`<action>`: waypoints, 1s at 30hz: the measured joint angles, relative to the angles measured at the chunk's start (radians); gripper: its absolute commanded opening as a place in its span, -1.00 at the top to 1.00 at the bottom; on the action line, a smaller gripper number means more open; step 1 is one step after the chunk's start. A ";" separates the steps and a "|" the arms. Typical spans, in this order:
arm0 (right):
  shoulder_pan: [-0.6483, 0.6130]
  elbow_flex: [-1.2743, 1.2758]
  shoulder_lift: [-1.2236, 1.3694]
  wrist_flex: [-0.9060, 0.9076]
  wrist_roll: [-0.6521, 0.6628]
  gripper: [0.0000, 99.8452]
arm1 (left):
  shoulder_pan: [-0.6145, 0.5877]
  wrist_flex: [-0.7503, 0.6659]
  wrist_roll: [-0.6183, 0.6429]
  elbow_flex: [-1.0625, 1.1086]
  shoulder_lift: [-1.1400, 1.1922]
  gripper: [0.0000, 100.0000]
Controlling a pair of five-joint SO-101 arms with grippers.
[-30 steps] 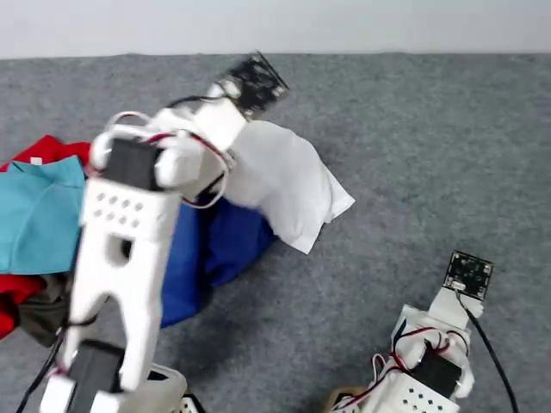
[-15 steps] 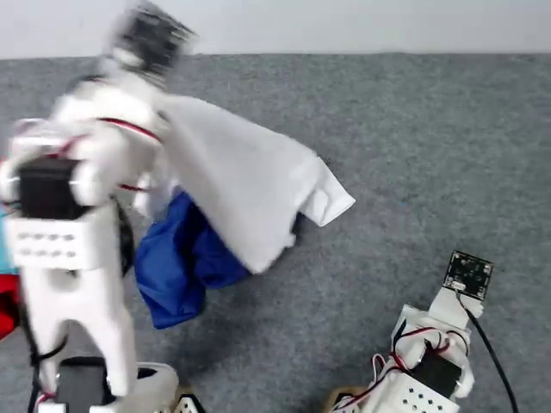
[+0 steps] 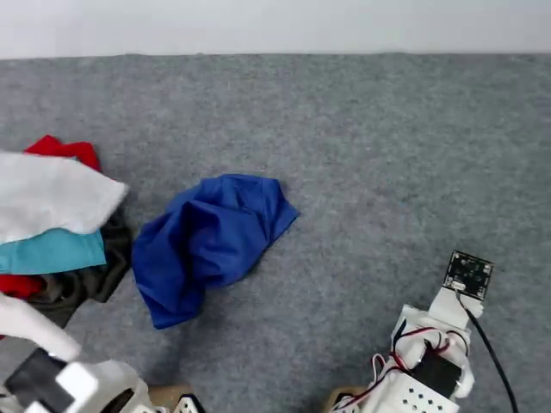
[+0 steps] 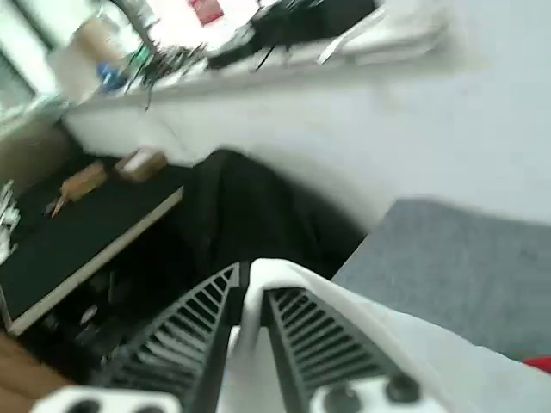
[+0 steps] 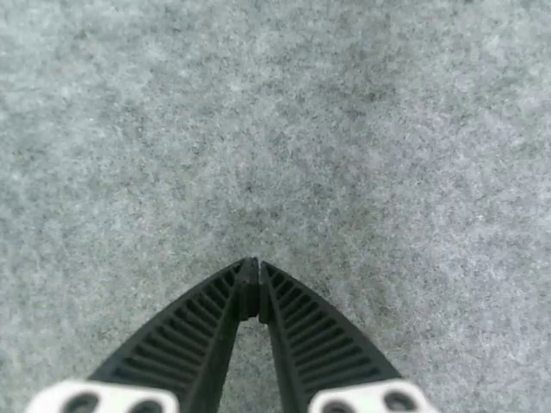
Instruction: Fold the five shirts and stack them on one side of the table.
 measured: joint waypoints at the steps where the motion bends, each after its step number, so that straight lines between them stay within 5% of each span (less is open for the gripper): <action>1: 0.000 0.000 0.000 0.000 0.000 0.98 | -0.014 0.000 -0.023 0.009 0.023 0.95; 10: 0.000 0.000 0.000 0.000 0.000 0.98 | -0.021 0.195 -0.245 0.092 0.152 0.49; 20: 0.000 0.000 0.000 0.000 0.000 0.98 | 0.092 0.457 -0.244 0.031 0.138 0.49; 30: 0.000 0.000 0.000 0.000 0.000 0.98 | 0.233 0.588 -0.046 -0.008 0.032 0.49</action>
